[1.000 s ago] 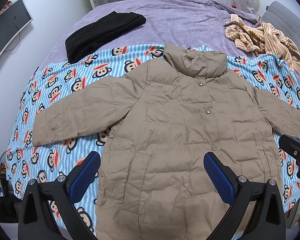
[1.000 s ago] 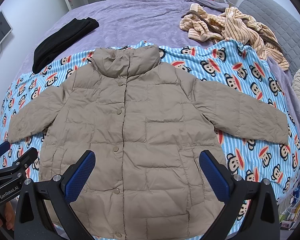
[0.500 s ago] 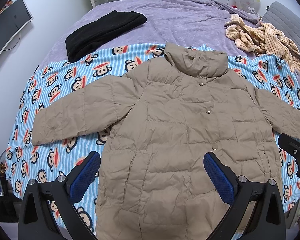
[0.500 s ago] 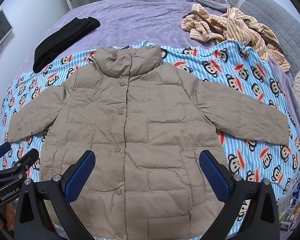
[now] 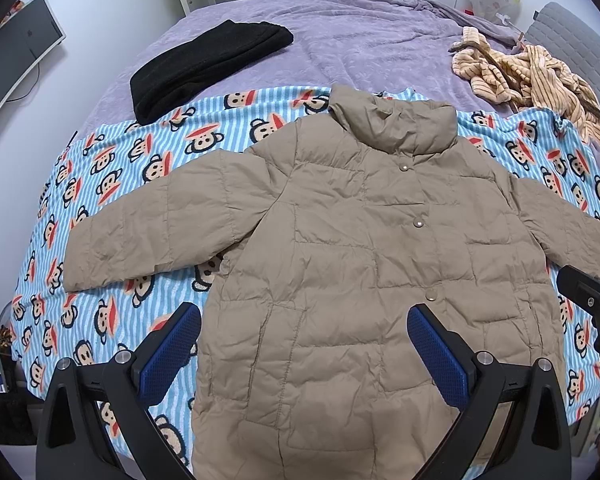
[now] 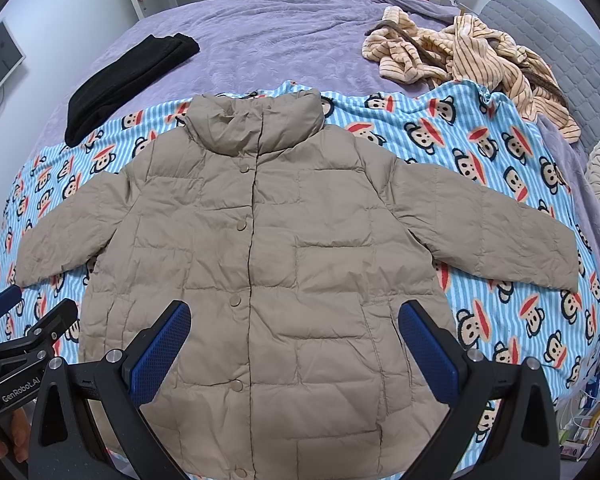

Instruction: Fold large clothes

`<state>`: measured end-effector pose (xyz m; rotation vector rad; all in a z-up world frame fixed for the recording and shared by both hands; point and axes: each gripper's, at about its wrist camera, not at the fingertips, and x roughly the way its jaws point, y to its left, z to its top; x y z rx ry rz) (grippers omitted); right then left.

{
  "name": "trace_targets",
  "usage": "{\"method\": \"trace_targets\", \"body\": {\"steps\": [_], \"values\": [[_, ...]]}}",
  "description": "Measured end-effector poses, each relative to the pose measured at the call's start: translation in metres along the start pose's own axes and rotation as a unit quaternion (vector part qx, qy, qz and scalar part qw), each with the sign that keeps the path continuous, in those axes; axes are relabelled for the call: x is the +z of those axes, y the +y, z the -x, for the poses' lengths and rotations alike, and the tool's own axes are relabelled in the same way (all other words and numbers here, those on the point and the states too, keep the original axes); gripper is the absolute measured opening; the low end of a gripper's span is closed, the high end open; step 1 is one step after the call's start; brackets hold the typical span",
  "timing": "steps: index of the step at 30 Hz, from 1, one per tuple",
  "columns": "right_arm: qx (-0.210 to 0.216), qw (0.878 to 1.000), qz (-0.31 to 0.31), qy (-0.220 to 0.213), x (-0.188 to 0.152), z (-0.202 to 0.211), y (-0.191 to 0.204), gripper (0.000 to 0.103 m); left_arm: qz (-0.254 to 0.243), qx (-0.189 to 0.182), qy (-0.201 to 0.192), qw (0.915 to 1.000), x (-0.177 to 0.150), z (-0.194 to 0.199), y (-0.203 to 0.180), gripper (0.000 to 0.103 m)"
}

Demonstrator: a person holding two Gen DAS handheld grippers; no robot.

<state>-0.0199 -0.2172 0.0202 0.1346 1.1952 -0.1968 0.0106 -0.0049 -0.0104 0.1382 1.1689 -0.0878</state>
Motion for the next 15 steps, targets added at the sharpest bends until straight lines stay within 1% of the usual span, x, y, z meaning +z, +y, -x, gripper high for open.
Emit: {"method": "trace_targets", "body": {"steps": [15], "values": [[0.000, 1.000, 0.000, 0.001, 0.0001, -0.0004, 0.0007, 0.103, 0.002, -0.001, 0.001, 1.0000, -0.0002, 0.0000, 0.0003, 0.103]]}}
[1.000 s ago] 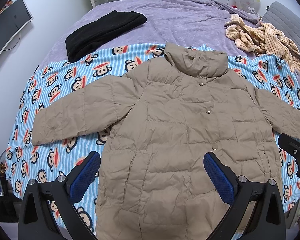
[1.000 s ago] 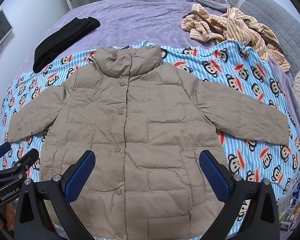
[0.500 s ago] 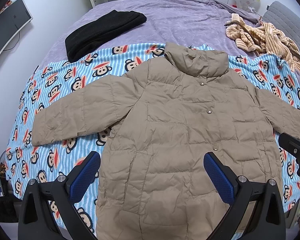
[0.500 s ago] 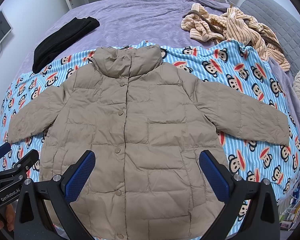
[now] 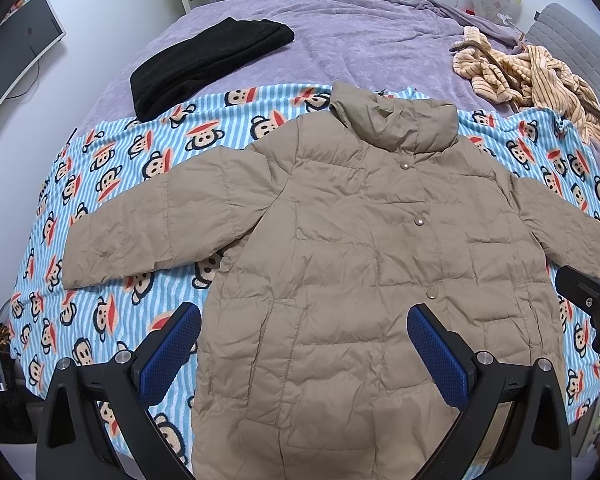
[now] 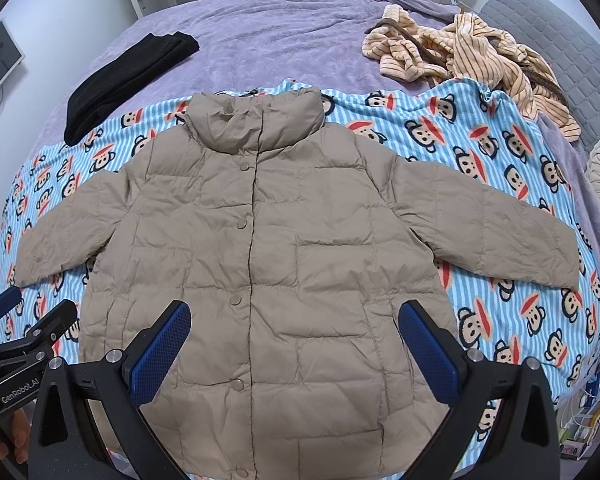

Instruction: Fold large clothes

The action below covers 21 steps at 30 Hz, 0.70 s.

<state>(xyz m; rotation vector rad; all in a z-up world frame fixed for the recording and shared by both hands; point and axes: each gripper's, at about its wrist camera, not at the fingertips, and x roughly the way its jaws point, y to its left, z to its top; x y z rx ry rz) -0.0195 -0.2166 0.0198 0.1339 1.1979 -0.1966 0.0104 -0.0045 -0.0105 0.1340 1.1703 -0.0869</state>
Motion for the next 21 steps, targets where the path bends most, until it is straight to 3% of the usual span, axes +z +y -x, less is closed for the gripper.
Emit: {"method": "trace_targets", "body": {"steps": [10, 21], "values": [[0.000, 1.000, 0.005, 0.003, 0.000, -0.004, 0.008, 0.103, 0.006, -0.007, 0.007, 0.9999, -0.010, -0.005, 0.004, 0.103], [-0.009, 0.999, 0.006, 0.032, -0.001, -0.022, 0.022, 0.103, 0.058, -0.046, 0.054, 0.9958, -0.008, -0.037, 0.043, 0.103]]}}
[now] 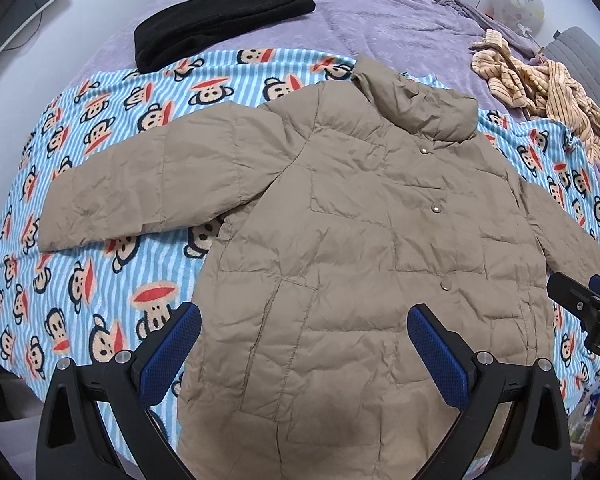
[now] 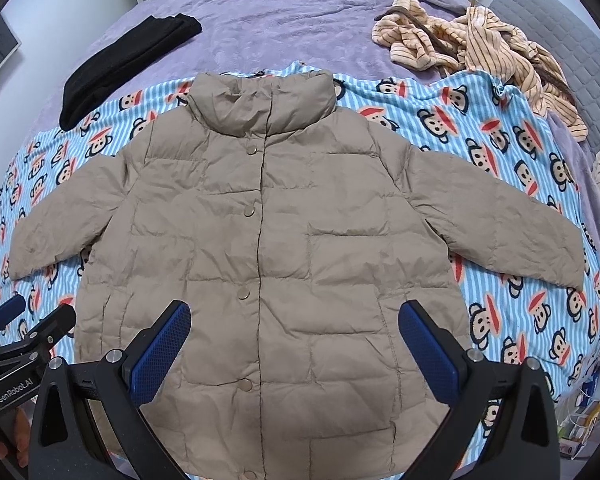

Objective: Fold large clothes
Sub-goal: 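Grasp the jacket sleeve with the left tool and lift it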

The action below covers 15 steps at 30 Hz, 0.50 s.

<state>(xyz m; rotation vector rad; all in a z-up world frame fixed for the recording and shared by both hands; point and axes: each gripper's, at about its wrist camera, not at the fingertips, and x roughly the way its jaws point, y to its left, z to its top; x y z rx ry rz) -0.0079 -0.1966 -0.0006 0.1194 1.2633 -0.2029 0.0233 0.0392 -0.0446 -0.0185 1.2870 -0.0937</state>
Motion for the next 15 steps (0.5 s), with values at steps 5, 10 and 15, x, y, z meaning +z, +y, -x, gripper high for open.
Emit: {"method": "trace_targets", "body": {"steps": [5, 10, 15], "values": [[0.013, 1.000, -0.004, 0.024, 0.007, -0.017, 0.013, 0.103, 0.035, -0.004, 0.012, 0.9993, 0.003, -0.020, 0.031, 0.103], [0.058, 0.997, -0.029, 0.046, 0.011, -0.036, 0.027, 0.103, 0.068, -0.002, 0.027, 0.9973, 0.004, -0.047, 0.070, 0.103], [0.061, 0.997, -0.011, 0.038, 0.015, -0.053, 0.050, 0.103, 0.119, -0.051, 0.010, 0.9915, 0.009, -0.072, 0.124, 0.103]]}}
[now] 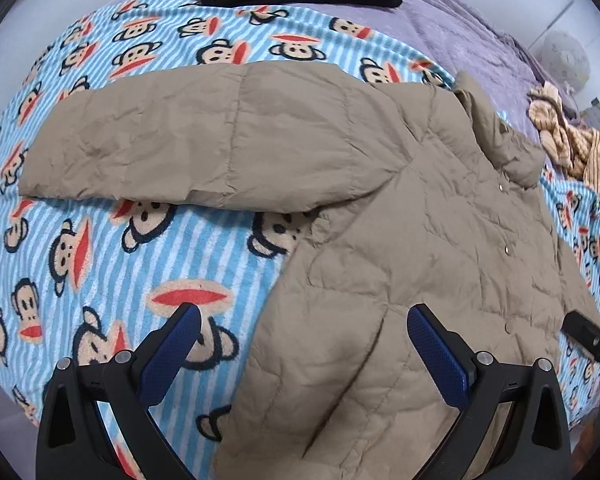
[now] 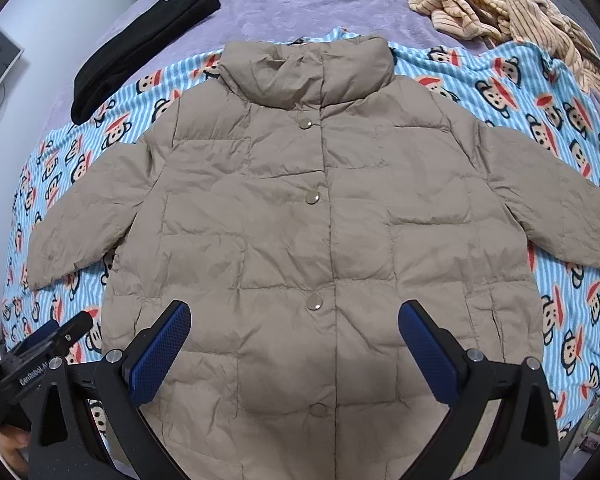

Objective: Fold large clothes
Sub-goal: 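Grasp the jacket sleeve with the left tool and lift it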

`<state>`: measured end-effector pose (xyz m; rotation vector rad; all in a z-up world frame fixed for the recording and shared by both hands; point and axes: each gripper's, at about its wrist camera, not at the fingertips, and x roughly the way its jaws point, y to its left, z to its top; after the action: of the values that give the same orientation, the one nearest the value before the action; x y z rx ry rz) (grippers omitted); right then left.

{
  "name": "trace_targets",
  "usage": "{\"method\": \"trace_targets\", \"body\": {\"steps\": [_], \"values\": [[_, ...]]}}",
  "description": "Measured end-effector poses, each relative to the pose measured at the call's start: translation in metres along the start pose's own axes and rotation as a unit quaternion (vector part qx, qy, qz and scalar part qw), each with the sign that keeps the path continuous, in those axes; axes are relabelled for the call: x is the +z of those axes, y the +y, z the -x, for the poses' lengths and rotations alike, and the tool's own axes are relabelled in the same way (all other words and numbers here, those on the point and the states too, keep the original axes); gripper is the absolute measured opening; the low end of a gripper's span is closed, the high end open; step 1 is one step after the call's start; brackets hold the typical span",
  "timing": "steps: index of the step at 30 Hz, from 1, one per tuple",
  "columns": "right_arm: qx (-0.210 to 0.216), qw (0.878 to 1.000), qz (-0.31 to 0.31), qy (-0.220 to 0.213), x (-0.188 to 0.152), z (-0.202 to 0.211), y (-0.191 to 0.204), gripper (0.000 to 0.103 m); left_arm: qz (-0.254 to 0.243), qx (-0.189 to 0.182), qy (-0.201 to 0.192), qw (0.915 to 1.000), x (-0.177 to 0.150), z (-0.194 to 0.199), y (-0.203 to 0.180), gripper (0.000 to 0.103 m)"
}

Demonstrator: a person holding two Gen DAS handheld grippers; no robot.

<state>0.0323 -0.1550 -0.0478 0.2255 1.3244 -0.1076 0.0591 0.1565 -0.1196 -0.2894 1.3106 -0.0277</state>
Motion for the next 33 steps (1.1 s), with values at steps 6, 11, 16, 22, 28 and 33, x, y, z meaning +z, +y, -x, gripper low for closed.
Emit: {"method": "trace_targets", "body": {"steps": [6, 11, 16, 22, 28, 33], "values": [[0.037, 0.997, 0.057, 0.043, -0.007, -0.035, 0.041, 0.103, 0.080, -0.044, -0.051, 0.9945, 0.029, -0.024, 0.082, 0.103], [0.058, 0.994, 0.057, 0.068, -0.018, -0.063, 0.060, 0.103, 0.199, -0.095, -0.067, 0.9732, 0.048, -0.053, 0.162, 0.103], [0.069, 0.993, 0.071, 0.071, -0.021, -0.079, 0.077, 0.103, 0.237, -0.118, -0.092, 0.9597, 0.076, -0.069, 0.204, 0.103], [0.092, 0.992, 0.067, 0.052, -0.014, -0.089, 0.089, 0.103, 0.257, -0.071, -0.128, 0.9552, 0.105, -0.070, 0.212, 0.090], [0.117, 0.991, 0.059, 0.034, -0.002, -0.094, 0.099, 0.103, 0.284, -0.077, -0.130, 0.9470, 0.118, -0.068, 0.224, 0.010], [0.137, 0.989, 0.047, 0.003, 0.016, -0.096, 0.109, 0.098, 0.192, -0.011, -0.201, 0.9604, 0.119, -0.016, 0.192, 0.007]]}}
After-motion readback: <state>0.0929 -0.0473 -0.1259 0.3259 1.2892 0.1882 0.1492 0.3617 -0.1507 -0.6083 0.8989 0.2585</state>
